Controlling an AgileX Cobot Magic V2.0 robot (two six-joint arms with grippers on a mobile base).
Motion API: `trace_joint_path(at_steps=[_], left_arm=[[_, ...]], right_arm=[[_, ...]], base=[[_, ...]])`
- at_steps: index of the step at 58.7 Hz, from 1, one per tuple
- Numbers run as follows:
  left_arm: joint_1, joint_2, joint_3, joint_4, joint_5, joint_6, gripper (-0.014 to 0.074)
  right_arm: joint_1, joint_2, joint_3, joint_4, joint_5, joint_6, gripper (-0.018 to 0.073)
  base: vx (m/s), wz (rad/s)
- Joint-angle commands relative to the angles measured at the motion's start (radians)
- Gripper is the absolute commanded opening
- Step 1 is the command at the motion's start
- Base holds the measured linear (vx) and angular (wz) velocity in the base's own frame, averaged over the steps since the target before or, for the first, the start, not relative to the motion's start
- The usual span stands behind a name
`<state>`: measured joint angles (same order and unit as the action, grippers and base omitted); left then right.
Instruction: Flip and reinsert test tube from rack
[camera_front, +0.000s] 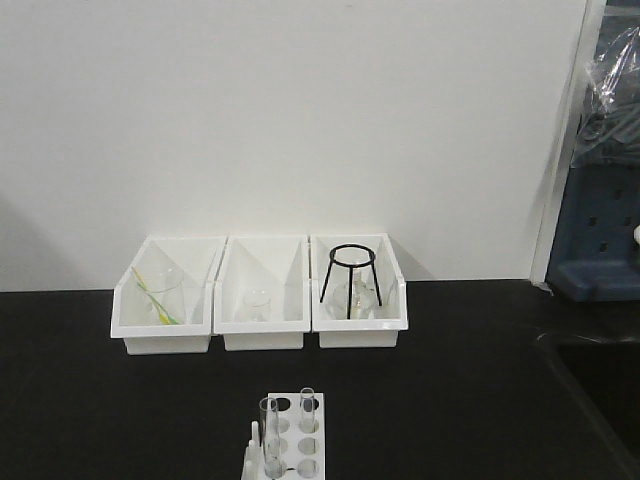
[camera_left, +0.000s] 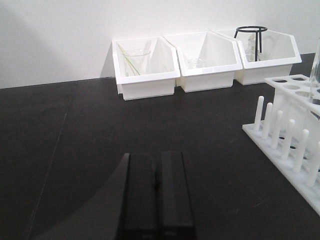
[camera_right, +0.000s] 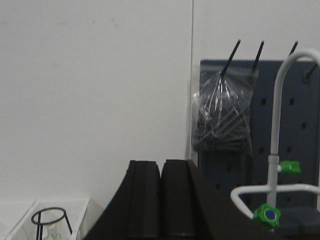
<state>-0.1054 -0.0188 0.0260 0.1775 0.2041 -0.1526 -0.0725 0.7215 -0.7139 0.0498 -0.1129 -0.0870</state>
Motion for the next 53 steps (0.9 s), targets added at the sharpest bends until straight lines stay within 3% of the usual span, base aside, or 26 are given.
trace_joint_path(at_steps=[1, 14, 32, 37, 44, 53], left_arm=[[0.000, -0.008, -0.004, -0.005, -0.083, -0.010, -0.0007], [0.000, -0.008, -0.004, -0.005, -0.083, -0.010, -0.0007], [0.000, -0.008, -0.004, -0.005, -0.083, -0.010, -0.0007], [0.000, -0.008, -0.004, -0.005, -0.083, -0.010, -0.0007], [0.000, -0.008, -0.004, -0.005, -0.083, -0.010, -0.0007], [0.000, -0.008, -0.004, -0.005, -0.083, -0.010, -0.0007]], right_arm=[[-0.005, 0.015, -0.036, 0.000, -0.055, 0.003, 0.0001], [-0.005, 0.015, -0.036, -0.008, -0.030, -0.005, 0.0130], [-0.005, 0.015, -0.036, -0.008, -0.003, -0.005, 0.0538], [-0.005, 0.015, -0.036, -0.008, -0.002, -0.005, 0.0613], [-0.004, 0.011, -0.036, 0.007, -0.029, 0.031, 0.0638], [0.025, 0.025, -0.033, -0.008, 0.019, 0.106, 0.0601]], base=[[0.00, 0.00], [0.00, 0.00], [0.00, 0.00], [0.00, 0.00], [0.00, 0.00], [0.00, 0.00]])
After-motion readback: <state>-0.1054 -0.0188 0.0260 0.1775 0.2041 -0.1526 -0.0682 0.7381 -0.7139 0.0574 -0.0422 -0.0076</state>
